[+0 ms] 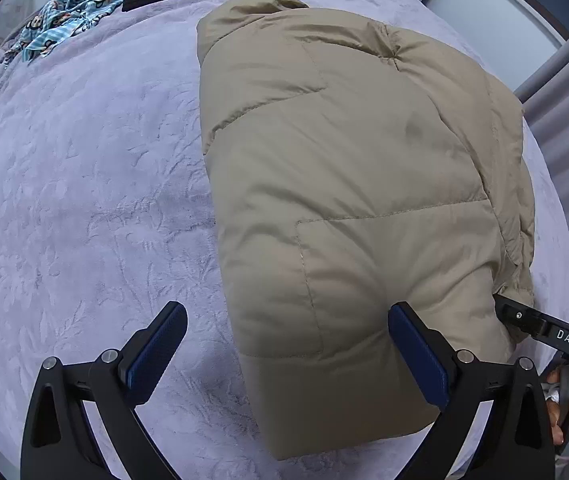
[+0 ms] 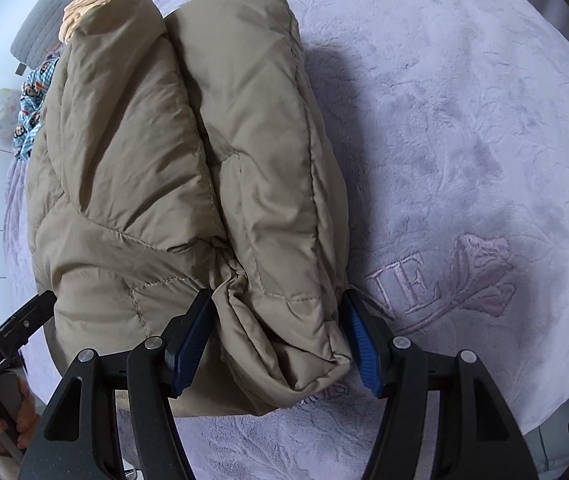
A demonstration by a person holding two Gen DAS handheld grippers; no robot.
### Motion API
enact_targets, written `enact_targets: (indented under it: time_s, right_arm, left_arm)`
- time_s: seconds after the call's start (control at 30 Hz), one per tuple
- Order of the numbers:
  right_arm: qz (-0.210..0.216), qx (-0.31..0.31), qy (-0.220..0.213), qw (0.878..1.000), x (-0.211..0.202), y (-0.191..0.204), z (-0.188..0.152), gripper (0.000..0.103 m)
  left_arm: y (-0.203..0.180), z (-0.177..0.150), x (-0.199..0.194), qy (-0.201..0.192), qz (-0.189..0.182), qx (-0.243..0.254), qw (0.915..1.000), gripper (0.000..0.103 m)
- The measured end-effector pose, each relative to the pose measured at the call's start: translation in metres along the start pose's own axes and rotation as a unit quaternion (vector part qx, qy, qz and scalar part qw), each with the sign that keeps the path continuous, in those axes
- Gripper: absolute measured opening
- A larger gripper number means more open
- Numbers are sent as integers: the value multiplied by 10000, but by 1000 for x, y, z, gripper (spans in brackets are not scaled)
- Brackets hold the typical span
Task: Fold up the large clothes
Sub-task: 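Lower the folded beige jacket onto the bed with both tools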
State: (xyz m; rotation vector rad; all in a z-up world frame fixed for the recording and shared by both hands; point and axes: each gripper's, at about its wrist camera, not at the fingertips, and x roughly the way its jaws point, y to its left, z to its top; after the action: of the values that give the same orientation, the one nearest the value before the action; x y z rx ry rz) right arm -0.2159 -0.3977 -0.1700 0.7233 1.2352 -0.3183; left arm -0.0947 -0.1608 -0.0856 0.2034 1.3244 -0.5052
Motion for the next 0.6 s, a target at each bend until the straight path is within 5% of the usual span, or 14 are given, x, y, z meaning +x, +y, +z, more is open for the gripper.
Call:
enact_targets:
  time_s: [0.6]
  right_arm:
    - [86, 150, -560, 9983, -70, -8, -58, 72]
  left_arm:
    - [18, -28, -42, -318, -44, 102, 9994, 102]
